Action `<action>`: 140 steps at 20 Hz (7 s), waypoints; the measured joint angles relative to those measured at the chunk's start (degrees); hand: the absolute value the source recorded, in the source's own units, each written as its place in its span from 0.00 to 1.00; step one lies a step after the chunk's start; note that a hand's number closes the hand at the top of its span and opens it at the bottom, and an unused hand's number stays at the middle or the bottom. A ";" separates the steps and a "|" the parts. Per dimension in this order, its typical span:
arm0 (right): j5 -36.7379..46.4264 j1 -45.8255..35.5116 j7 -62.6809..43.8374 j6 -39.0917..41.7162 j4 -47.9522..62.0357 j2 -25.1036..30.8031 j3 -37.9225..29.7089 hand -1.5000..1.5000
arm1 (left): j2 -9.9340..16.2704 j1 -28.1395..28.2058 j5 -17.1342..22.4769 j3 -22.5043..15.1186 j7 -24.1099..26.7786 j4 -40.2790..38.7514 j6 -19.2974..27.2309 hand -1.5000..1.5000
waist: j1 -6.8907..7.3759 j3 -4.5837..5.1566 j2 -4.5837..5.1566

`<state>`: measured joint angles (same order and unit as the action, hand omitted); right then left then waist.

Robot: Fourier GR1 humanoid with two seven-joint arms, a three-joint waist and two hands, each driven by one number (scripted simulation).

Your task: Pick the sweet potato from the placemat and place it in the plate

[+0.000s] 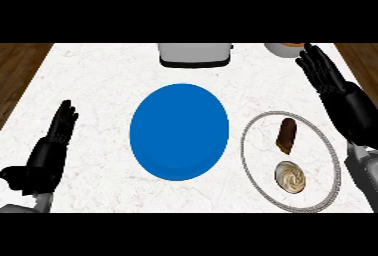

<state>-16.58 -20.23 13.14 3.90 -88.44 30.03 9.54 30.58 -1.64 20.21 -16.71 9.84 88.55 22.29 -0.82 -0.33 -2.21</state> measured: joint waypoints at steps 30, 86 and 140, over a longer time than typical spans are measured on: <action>35.61 -2.43 -20.55 -5.34 20.28 10.41 14.31 0.00 | -6.12 -4.01 -2.28 -4.28 -17.92 -6.95 2.91 0.50 | 1.57 0.40 2.31; 69.68 -16.61 -23.39 17.01 47.24 -6.15 7.20 1.00 | -17.16 -0.67 -16.92 7.51 -21.96 -4.93 -6.68 0.50 | 1.25 0.46 2.11; 54.05 -29.30 -75.64 -29.00 40.73 -29.67 27.41 0.00 | -19.04 -3.52 -18.56 7.53 -22.54 -6.63 -8.24 0.50 | 3.83 0.31 2.75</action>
<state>37.47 -49.53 -62.50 -25.10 -47.71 0.36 36.95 11.54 -5.16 1.64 -9.17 -12.70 81.92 14.05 3.01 -0.02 0.54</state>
